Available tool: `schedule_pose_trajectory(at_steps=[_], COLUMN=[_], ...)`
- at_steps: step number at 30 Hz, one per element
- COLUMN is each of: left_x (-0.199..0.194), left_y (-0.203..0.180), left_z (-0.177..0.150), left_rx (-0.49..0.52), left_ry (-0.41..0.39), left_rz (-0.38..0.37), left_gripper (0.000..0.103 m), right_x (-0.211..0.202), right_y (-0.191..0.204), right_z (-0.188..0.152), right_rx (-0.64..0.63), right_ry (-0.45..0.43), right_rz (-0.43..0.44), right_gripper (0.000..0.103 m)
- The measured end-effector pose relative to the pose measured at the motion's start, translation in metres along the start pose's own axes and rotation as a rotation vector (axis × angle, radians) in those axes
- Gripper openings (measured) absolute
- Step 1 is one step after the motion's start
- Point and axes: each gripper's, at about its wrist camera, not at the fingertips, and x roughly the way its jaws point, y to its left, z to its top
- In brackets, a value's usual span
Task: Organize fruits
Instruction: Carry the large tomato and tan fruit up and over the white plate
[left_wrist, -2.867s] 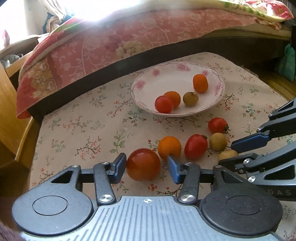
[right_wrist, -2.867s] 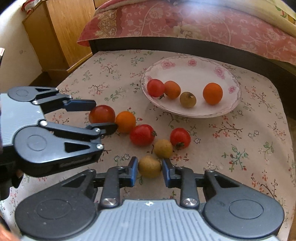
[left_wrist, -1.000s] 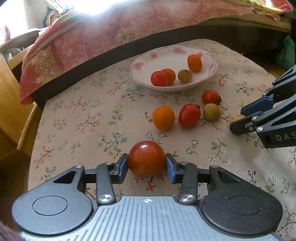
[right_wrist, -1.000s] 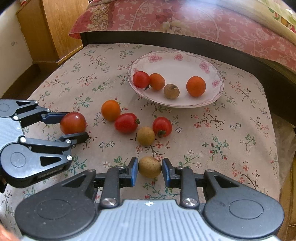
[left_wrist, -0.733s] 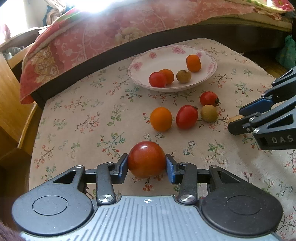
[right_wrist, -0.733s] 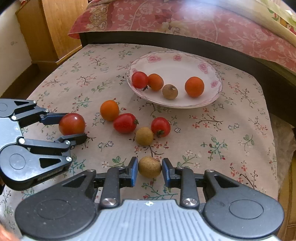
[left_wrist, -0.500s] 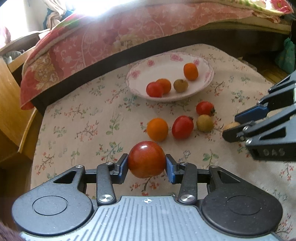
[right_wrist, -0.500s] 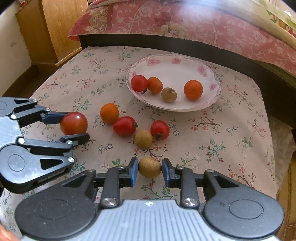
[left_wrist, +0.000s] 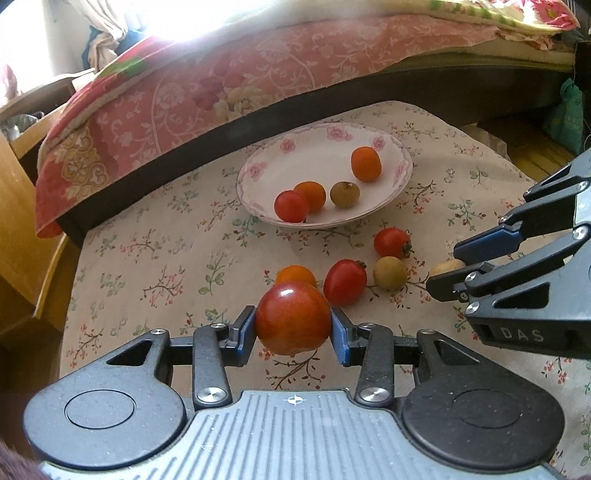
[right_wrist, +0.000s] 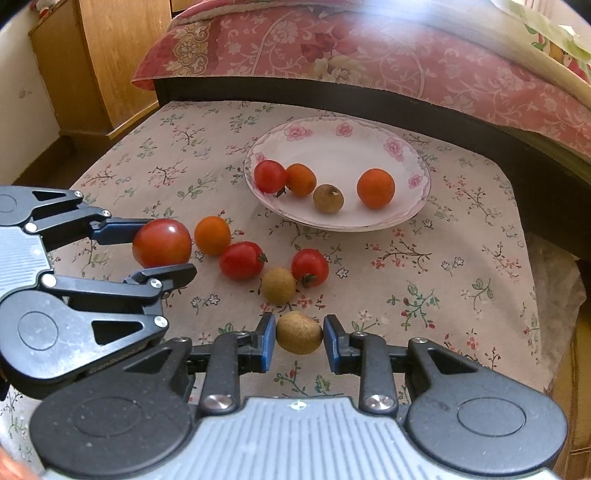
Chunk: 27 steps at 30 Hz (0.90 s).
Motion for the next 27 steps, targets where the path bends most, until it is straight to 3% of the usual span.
schedule_pose_trajectory(at_steps=[27], left_x=[0.006], left_y=[-0.011], left_z=[0.032], left_rx=[0.019], left_ry=[-0.037], left_rz=[0.020], left_gripper=[0.050], right_x=[-0.006], right_y=[-0.021], right_z=[0.017], right_rx=[0.075], right_ry=[-0.044], right_rz=[-0.013], right_gripper=[0.031])
